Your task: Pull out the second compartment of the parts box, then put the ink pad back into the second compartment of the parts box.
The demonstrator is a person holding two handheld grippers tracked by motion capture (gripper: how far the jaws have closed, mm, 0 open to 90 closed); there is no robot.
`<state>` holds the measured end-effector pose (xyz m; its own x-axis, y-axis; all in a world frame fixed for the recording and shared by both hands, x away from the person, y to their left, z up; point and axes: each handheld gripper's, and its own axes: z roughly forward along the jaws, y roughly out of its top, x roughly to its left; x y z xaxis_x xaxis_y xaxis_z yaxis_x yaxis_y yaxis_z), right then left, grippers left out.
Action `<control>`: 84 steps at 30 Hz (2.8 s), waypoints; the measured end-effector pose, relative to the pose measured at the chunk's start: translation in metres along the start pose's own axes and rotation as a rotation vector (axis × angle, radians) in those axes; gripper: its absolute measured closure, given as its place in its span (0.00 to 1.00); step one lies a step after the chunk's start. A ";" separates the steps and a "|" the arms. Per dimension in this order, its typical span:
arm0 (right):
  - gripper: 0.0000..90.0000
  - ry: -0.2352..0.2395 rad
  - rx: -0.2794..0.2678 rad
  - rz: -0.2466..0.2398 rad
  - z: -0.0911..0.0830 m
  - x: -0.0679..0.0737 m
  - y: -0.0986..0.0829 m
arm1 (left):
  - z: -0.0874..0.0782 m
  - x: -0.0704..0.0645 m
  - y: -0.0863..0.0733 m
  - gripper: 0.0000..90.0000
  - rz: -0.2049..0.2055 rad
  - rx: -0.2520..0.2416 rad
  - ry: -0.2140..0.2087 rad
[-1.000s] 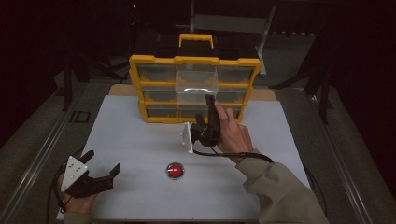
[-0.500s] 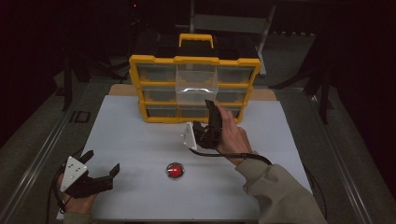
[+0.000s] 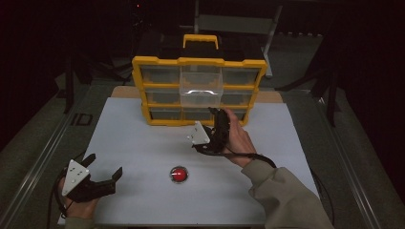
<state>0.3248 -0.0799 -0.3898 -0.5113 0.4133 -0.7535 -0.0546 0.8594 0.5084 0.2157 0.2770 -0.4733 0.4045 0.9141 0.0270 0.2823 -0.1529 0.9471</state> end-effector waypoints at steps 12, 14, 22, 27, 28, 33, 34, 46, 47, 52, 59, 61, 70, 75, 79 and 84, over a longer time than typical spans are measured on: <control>0.10 0.252 -0.005 0.191 0.005 -0.007 -0.007 | 0.001 0.000 0.000 0.00 -0.002 -0.001 -0.005; 0.10 0.277 -0.002 0.205 0.006 -0.008 -0.007 | 0.002 0.000 0.000 0.00 -0.002 -0.003 -0.004; 0.10 0.381 -0.004 0.292 0.011 -0.010 -0.006 | 0.001 0.000 0.000 0.00 -0.003 -0.004 -0.005; 0.10 0.419 -0.007 0.287 0.012 -0.008 -0.004 | 0.002 -0.001 0.000 0.00 0.000 -0.001 -0.006; 0.10 0.428 -0.009 0.290 0.013 -0.008 -0.003 | 0.002 0.000 0.000 0.00 0.000 0.001 -0.006; 0.10 0.467 -0.013 0.307 0.016 -0.008 -0.003 | 0.001 -0.001 0.000 0.00 -0.002 -0.002 -0.006; 0.10 0.474 -0.015 0.306 0.017 -0.008 -0.003 | 0.001 -0.001 0.000 0.00 -0.002 -0.002 -0.006; 0.10 0.549 -0.021 0.312 0.022 0.001 0.002 | 0.001 -0.001 0.001 0.00 0.005 0.000 -0.008; 0.10 0.554 -0.024 0.312 0.022 0.002 0.003 | 0.001 -0.001 0.001 0.00 0.003 -0.001 -0.007; 0.10 0.577 -0.025 0.311 0.024 0.007 0.005 | 0.001 -0.001 0.000 0.00 0.002 -0.001 -0.007; 0.10 0.603 -0.018 0.303 0.026 0.014 0.007 | 0.001 -0.001 0.000 0.00 0.001 -0.002 -0.007; 0.10 0.610 -0.020 0.297 0.027 0.016 0.007 | 0.001 -0.001 0.000 0.00 0.001 -0.002 -0.008; 0.10 0.637 -0.015 0.287 0.029 0.025 0.008 | 0.001 -0.001 0.000 0.00 0.000 -0.003 -0.008; 0.10 0.651 -0.012 0.280 0.030 0.029 0.010 | 0.001 -0.001 0.000 0.00 -0.001 -0.004 -0.007; 0.10 0.659 -0.007 0.272 0.030 0.033 0.010 | 0.001 -0.001 0.000 0.00 -0.001 -0.004 -0.008; 0.10 0.667 -0.001 0.264 0.032 0.038 0.010 | 0.001 -0.001 0.000 0.00 0.000 -0.004 -0.009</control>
<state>0.3319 -0.0456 -0.4267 -0.9230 0.3348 -0.1899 0.1428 0.7560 0.6388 0.2165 0.2758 -0.4735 0.4119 0.9109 0.0240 0.2791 -0.1512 0.9483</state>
